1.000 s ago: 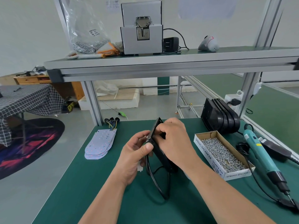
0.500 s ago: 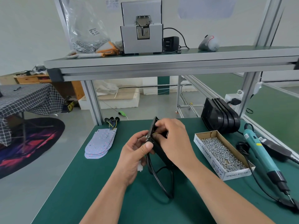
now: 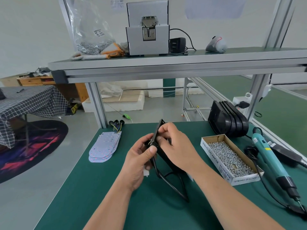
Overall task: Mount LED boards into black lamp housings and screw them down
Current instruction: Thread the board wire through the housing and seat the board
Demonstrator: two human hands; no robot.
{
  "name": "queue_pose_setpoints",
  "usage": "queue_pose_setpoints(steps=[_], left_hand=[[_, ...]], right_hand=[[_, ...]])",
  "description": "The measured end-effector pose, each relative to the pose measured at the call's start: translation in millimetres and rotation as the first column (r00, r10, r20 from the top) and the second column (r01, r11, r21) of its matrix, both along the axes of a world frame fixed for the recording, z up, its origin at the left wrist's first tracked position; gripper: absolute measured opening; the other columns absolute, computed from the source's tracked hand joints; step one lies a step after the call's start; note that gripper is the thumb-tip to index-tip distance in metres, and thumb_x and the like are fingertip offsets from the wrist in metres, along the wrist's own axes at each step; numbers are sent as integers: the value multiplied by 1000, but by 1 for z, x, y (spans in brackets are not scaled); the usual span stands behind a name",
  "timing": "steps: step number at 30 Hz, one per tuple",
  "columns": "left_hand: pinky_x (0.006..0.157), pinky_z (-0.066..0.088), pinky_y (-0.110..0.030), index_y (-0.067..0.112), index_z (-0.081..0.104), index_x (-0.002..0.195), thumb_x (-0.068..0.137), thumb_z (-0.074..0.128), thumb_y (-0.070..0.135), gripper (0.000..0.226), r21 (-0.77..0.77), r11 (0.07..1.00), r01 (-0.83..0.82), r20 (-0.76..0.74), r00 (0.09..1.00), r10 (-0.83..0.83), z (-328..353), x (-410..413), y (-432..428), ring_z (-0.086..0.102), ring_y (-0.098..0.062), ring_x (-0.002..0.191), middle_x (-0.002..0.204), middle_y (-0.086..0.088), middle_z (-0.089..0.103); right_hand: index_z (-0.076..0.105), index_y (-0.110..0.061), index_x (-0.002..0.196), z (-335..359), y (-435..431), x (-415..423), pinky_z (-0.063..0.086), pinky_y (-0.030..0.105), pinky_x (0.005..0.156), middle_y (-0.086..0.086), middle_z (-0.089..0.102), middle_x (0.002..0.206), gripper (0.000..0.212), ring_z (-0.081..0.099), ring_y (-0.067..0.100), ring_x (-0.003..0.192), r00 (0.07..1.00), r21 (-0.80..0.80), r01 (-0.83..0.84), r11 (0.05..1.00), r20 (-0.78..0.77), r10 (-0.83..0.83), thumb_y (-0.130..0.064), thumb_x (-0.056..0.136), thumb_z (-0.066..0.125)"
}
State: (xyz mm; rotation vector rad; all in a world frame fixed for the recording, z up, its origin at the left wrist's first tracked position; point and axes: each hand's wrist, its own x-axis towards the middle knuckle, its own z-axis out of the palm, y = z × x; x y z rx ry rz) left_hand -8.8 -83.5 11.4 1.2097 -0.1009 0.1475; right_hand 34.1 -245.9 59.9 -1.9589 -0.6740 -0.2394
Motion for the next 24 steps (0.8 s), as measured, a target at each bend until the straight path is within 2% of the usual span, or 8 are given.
queue_pose_setpoints(steps=[3, 6, 11, 14, 17, 19, 21, 24], left_hand=[[44, 31, -18, 33, 76, 126, 74, 86, 40, 53, -3, 1000, 9, -13, 1000, -9, -3, 2, 3, 50, -7, 62, 86, 6, 67], [45, 28, -19, 33, 75, 127, 75, 85, 44, 54, 26, 1000, 7, -23, 1000, -6, -4, 2, 9, 45, -8, 61, 80, 7, 61], [46, 29, -19, 32, 71, 134, 79, 83, 40, 58, 3, 998, 69, -11, 998, -69, -7, 4, 13, 45, -7, 59, 86, 8, 66], [47, 31, -18, 32, 69, 138, 86, 81, 37, 54, -7, 995, 95, -18, 995, -95, -8, 6, 14, 45, -6, 57, 77, 7, 63], [46, 31, -18, 26, 69, 140, 87, 77, 44, 56, 5, 998, 70, -27, 997, -70, -7, 7, 10, 48, -7, 59, 78, 4, 63], [46, 28, -19, 21, 71, 135, 85, 77, 48, 57, 8, 1000, 23, -31, 999, -23, -8, 7, 6, 48, -9, 65, 87, 0, 65], [47, 30, -20, 16, 68, 138, 91, 76, 41, 53, -37, 999, 3, -32, 999, -4, -11, 9, 3, 50, -11, 70, 97, -4, 66], [48, 37, -20, 21, 61, 147, 96, 75, 25, 53, -77, 997, -9, -62, 998, 4, -13, 12, 2, 66, -6, 82, 108, 1, 75]], right_hand=[[58, -44, 118, 1, -9, -2, 48, 21, 90, -26, 74, 113, 27, 67, -2, 111, 994, 98, -61, 993, -84, 69, -38, 93, 65], [66, -39, 121, 3, -24, 4, 50, 31, 104, -16, 73, 124, 28, 65, 4, 123, 978, 267, -75, 961, -166, 123, -37, 93, 65], [64, -39, 134, -14, -60, 23, 37, 33, 121, -22, 64, 139, 45, 52, -9, 133, 909, 159, -66, 985, -397, 125, -46, 91, 73], [57, -33, 144, -29, -71, 26, 47, 25, 107, -6, 72, 132, 66, 64, 8, 127, 819, 184, -141, 973, -530, 219, -49, 84, 78], [62, -28, 141, -36, -70, 28, 53, 22, 92, 4, 76, 124, 55, 71, 16, 115, 803, 238, -193, 952, -520, 292, -36, 88, 79], [70, -22, 132, -40, -67, 30, 57, 31, 93, 8, 75, 126, 47, 72, 22, 113, 799, 310, -149, 939, -522, 299, -34, 87, 81], [75, -14, 120, -44, -66, 31, 60, 39, 87, 16, 76, 122, 41, 74, 30, 103, 768, 383, -89, 919, -561, 308, -34, 86, 82], [79, -11, 112, -45, -67, 31, 61, 34, 72, 20, 78, 112, 34, 77, 27, 89, 737, 479, -15, 878, -588, 334, -33, 86, 81]])
